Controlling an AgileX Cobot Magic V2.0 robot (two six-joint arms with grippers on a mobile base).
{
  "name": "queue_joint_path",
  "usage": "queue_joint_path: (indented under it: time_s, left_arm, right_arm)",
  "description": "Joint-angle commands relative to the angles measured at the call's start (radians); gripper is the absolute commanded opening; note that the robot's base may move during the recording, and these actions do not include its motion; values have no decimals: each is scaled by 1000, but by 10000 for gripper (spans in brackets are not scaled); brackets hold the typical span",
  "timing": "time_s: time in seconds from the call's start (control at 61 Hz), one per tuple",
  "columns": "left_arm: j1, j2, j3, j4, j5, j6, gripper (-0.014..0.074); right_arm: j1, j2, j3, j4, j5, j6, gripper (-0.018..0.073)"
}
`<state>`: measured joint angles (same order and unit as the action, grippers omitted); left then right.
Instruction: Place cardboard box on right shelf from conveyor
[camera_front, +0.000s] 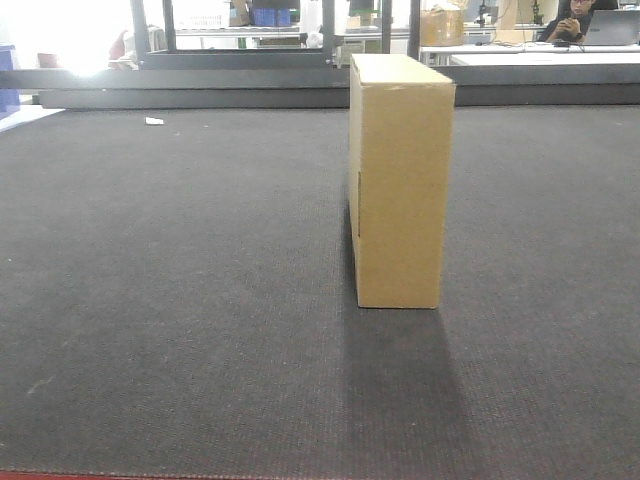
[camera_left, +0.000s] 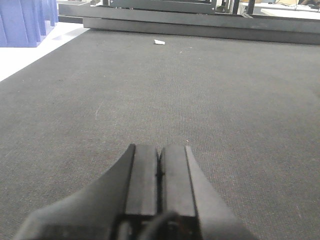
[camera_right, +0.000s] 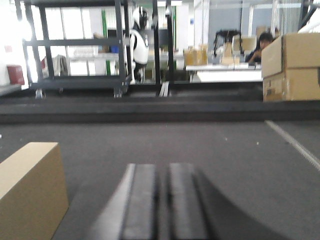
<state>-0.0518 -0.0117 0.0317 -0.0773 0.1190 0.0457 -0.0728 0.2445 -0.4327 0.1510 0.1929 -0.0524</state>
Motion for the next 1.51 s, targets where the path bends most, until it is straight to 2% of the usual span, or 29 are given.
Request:
queue_joint_path:
  time_s: [0.0,0.066,0.098,0.279,0.525,0.721,0.902,0.984,1.049,1.344,1.492]
  left_arm:
    - [1,-15,10,-6,-86,0,-116]
    - [1,-15,10,-6,-86,0,-116]
    - [1,-15,10,-6,-86,0,-116]
    - [1,-15,10,-6,-86,0,-116]
    - [1,-15,10,-6,-86,0,-116]
    - [1,-15,10,-6,-86,0,-116]
    - [1,-15,10,-6,-86,0,-116]
    - [1,-15,10,-6,-86,0,-116]
    - [1,-15,10,-6,-86,0,-116]
    - [1,-15,10,-6,-86,0,-116]
    - [1,-15,10,-6,-86,0,-116]
  right_arm:
    - [9,113,-99,3,-39,0,489]
    - [27,194,-151,3,-22,0,620]
    - [40,237,-177,3,-15,0,650]
    - [160,493,-355,3,58,0,635]
    - [406,834,-729,2,274,61,635]
    - [529,1103,-1047,-65,464,240,634]
    - [627,1315,-1306,-299,718,518,634]
    - [661,1378,-1376,-380,813,598,634]
    - [682,1417,-1412,-417,855,615,634]
    - [689,1500,-1426,-452,886,697,634]
    - [686,1519,-1426,-460,890,697,634]
